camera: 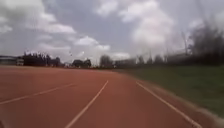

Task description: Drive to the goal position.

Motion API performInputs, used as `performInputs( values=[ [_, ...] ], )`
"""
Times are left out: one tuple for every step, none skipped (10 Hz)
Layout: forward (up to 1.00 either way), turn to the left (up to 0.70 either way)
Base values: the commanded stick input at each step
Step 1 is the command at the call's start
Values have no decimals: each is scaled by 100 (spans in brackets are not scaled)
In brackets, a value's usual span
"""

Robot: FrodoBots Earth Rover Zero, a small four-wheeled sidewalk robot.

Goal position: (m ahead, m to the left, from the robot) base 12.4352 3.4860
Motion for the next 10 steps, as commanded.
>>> performInputs(
  values=[
    [70, 0],
    [70, 0],
    [70, 0],
    [70, 0],
    [70, 0],
    [70, 0],
    [70, 0],
    [70, 0],
    [70, 0],
    [70, 0]
  ],
)
